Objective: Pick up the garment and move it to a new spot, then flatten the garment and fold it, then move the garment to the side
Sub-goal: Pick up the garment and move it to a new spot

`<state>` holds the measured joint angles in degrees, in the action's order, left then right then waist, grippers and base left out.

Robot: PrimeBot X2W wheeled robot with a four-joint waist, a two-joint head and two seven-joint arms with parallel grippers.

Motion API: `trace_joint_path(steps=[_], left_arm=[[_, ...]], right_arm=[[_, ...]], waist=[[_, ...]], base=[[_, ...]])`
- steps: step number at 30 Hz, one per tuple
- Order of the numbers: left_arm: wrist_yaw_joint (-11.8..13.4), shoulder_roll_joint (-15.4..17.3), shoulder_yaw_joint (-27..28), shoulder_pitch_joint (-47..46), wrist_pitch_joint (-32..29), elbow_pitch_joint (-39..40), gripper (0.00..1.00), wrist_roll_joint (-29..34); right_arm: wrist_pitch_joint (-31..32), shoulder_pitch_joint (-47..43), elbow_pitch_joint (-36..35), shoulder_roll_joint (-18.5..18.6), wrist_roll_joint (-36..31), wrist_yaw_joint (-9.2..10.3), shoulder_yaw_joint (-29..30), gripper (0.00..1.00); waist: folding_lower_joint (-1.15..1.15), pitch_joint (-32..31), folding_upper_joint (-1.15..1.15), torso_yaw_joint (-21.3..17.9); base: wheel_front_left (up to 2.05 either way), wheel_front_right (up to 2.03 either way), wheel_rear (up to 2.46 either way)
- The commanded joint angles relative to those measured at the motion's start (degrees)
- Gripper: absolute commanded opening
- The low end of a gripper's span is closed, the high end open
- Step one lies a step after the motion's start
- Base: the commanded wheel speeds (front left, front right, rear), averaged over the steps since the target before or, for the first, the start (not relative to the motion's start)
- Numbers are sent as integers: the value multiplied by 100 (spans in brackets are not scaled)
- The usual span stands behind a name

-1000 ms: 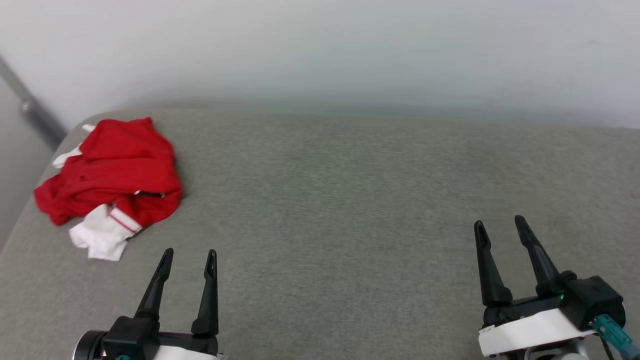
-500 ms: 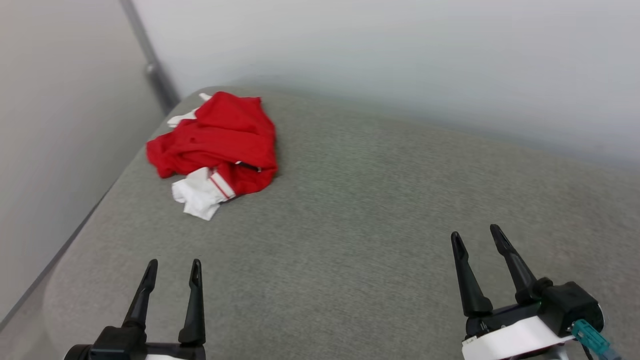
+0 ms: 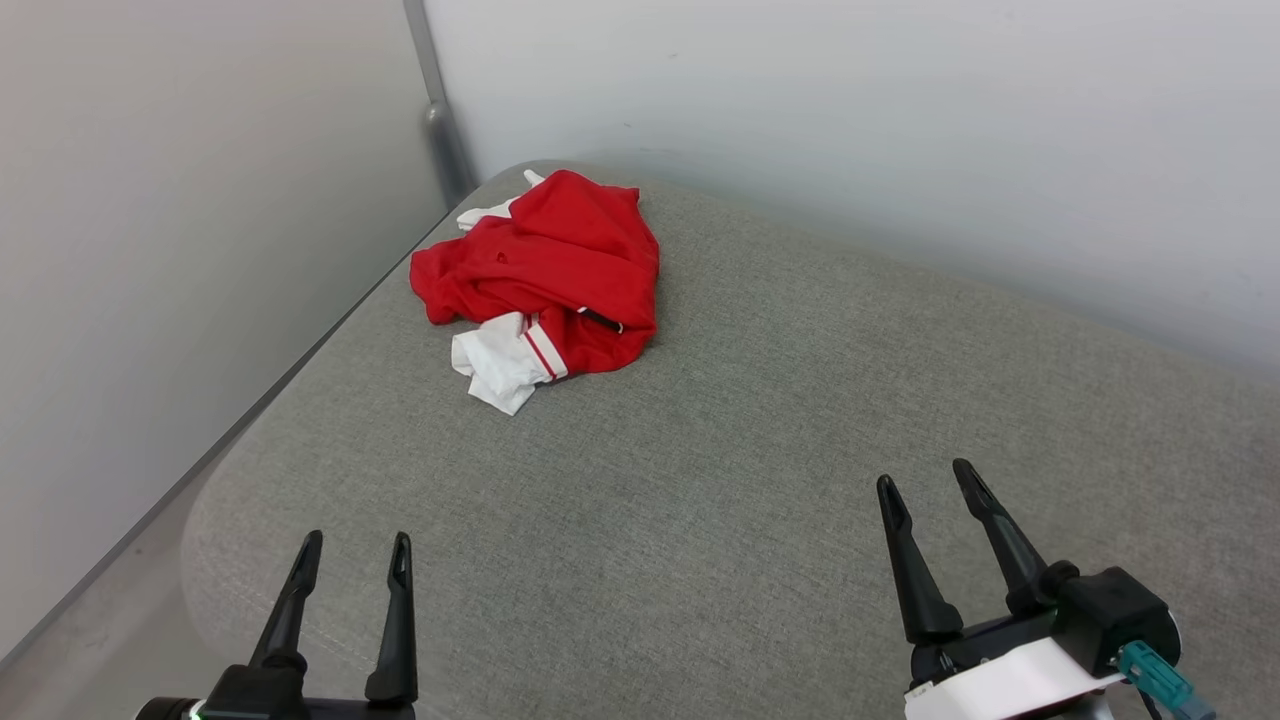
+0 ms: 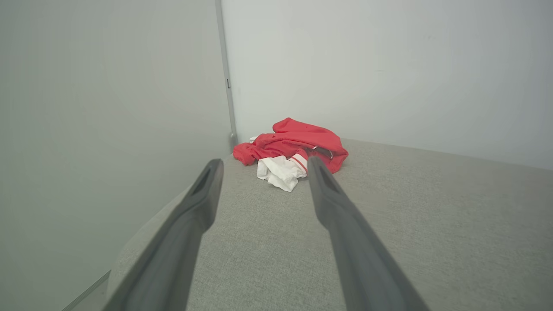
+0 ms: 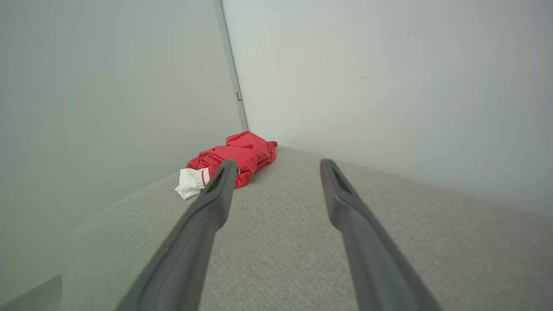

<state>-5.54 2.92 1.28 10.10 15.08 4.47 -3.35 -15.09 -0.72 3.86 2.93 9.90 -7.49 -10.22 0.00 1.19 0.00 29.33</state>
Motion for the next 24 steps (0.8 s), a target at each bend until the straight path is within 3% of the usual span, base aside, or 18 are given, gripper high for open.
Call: trace_joint_path(steps=[1, 12, 15, 24], left_arm=[[17, -6, -14, 29, 15, 30, 100, 48], [12, -6, -39, -41, 14, -80, 100, -38], [-47, -5, -10, -57, 15, -250, 100, -379], [-122, -5, 148, -456, 14, -216, 100, -665]], right_arm=[[-12, 65, 16, -10, -50, 0, -20, 100], [-12, 2, -11, -9, -33, 0, 45, 100], [-12, -24, -57, -9, -54, 0, 57, 100], [-12, 189, -171, -6, -229, 0, 18, 100]], waist=[[0, 6, 0, 2], [0, 13, 0, -20], [0, 64, 0, -64], [0, 635, 0, -361]], base=[[0, 0, 0], [0, 0, 0], [0, 0, 0], [0, 0, 0]])
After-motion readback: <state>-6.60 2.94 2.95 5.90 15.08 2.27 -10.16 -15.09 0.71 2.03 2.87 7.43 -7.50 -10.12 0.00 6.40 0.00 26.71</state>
